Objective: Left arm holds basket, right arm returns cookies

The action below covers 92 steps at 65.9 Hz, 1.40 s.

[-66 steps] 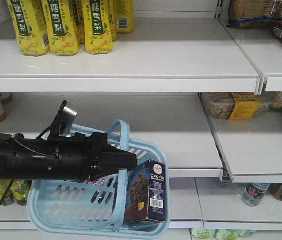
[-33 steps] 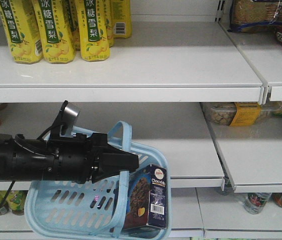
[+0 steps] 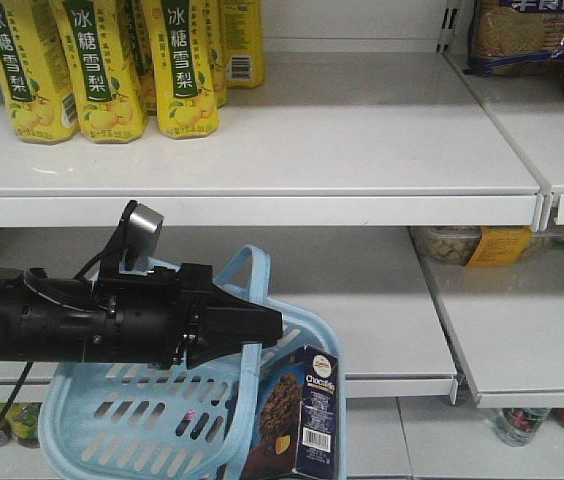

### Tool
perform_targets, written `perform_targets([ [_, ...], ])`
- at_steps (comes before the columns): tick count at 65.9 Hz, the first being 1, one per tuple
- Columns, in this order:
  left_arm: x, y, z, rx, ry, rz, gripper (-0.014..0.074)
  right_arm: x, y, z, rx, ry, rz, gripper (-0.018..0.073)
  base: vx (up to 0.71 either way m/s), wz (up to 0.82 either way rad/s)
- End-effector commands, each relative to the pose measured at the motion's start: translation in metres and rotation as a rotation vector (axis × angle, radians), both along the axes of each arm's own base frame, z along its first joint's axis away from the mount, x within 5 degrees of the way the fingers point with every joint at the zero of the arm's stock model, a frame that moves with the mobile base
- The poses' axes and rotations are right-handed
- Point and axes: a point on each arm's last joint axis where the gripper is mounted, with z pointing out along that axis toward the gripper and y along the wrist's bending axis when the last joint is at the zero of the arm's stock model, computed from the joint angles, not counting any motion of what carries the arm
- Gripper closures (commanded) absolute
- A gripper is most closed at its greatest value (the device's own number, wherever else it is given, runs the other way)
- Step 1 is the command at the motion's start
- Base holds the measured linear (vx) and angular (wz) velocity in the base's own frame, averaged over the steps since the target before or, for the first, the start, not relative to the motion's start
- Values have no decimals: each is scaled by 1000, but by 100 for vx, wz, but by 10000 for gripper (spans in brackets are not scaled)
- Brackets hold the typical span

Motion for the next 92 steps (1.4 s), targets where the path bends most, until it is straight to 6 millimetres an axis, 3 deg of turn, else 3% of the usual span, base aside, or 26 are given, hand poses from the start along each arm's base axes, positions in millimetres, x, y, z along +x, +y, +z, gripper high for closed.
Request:
perform_targets([
  [1, 3, 0, 25, -96, -61, 48, 600, 0, -1, 2, -9, -72, -12, 565, 5, 1],
  [92, 3, 0, 25, -96, -61, 48, 600, 0, -1, 2, -9, -70, -12, 565, 2, 0],
])
